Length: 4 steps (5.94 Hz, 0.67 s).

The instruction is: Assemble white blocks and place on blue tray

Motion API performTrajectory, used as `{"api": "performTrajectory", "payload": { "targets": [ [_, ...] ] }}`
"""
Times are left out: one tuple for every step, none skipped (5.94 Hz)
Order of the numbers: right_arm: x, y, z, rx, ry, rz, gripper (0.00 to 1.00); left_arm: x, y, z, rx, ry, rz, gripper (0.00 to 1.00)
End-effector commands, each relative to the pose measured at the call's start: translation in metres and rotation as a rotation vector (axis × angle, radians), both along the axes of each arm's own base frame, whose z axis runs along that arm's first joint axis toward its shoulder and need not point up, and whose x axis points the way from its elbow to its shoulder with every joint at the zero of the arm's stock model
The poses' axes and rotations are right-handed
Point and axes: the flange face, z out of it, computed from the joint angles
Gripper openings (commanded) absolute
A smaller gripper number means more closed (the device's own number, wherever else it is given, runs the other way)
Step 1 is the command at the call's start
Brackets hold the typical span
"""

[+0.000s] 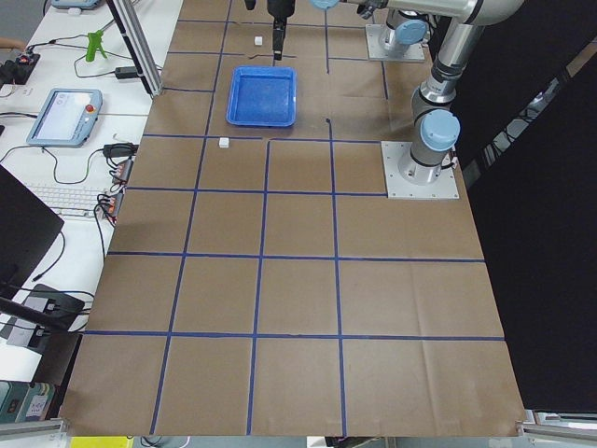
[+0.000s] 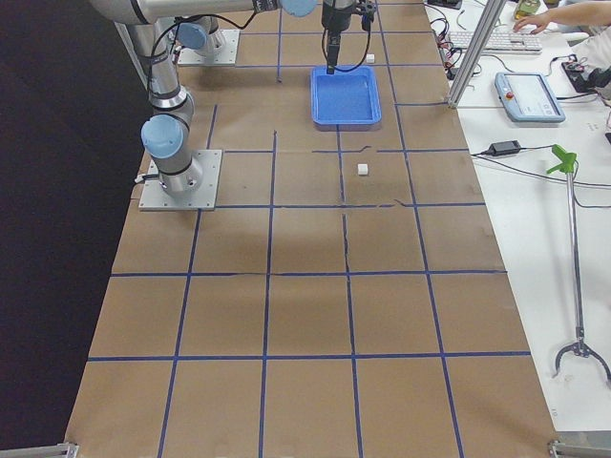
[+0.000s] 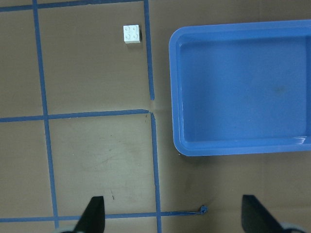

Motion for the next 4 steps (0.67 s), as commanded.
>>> {"api": "performTrajectory", "payload": {
  "targets": [
    [0.0000,0.0000,0.0000,0.000,0.000,0.000,1.00,-0.0007,0.0000,-0.0007,0.001,0.000,-0.001,0.99],
    [0.0000,0.0000,0.0000,0.000,0.000,0.000,1.00,0.0013,-0.0013,-0.0015,0.003,0.001,0.002,0.99],
    [0.0000,0.0002,-0.0002,0.002,0.000,-0.003,1.00,0.0004,-0.0037,-0.0053,0.010,0.001,-0.003,0.99],
    [0.0000,0.0008,-0.0007,0.008,0.000,-0.006,1.00,0.0007,-0.0038,-0.0040,0.009,-0.002,-0.004,0.99]
  ]
}}
